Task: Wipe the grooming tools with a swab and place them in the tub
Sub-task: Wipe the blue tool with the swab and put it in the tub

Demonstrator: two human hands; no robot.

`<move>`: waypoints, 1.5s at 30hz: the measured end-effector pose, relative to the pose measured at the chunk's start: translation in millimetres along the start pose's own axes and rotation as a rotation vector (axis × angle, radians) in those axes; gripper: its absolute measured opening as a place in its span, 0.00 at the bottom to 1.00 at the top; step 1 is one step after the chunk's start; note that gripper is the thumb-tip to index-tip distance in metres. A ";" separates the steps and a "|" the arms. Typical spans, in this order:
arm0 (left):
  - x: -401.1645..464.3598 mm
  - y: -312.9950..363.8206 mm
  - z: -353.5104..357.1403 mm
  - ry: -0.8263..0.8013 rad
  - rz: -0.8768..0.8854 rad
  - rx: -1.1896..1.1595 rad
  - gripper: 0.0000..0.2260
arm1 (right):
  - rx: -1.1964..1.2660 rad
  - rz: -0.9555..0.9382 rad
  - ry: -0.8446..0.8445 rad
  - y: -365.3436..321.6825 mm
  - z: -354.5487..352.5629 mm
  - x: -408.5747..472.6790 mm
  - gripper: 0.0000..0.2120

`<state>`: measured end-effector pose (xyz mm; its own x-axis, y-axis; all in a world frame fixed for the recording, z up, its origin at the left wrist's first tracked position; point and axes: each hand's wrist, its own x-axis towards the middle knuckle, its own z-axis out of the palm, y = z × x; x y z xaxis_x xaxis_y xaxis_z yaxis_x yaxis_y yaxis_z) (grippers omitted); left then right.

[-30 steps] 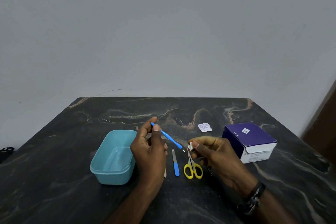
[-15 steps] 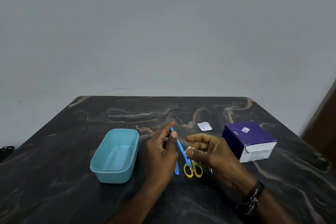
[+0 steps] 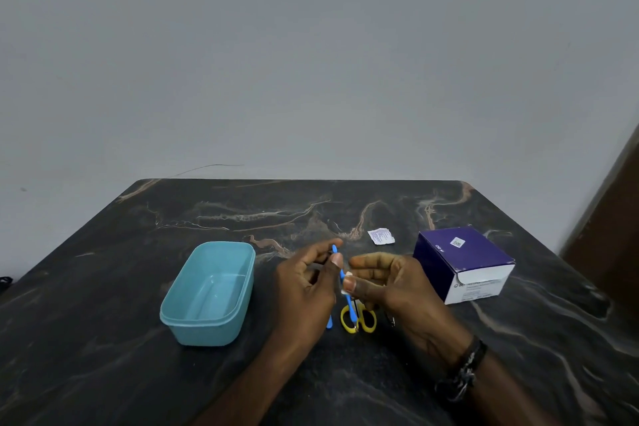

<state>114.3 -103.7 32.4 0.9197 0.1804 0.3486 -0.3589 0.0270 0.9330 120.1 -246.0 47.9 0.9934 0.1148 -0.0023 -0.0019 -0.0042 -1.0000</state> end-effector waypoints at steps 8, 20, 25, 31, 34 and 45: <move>-0.6 2.5 1.4 0.023 -0.022 -0.050 0.08 | -0.060 -0.012 -0.142 1.9 1.8 -4.6 0.09; -1.0 6.8 2.4 0.035 -0.060 -0.085 0.05 | 0.067 -0.016 -0.102 1.5 -0.5 -1.3 0.07; -3.0 6.2 3.2 -0.068 -0.089 -0.012 0.02 | 0.142 -0.100 0.034 -2.8 -10.3 2.0 0.08; -6.2 6.7 5.3 -0.200 -0.141 0.045 0.01 | 0.191 -0.129 0.084 -4.0 -8.0 2.2 0.11; -6.7 5.0 4.4 -0.241 -0.145 0.053 0.02 | 0.227 -0.123 0.076 -3.7 -7.6 1.8 0.12; -6.8 4.3 4.9 -0.268 -0.126 0.038 0.01 | 0.267 -0.011 0.010 -7.0 -6.1 0.1 0.12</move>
<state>107.3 -109.7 34.5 0.9677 -0.0878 0.2362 -0.2376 -0.0047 0.9714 120.9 -252.0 54.9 0.9946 0.1037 0.0075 -0.0198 0.2598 -0.9655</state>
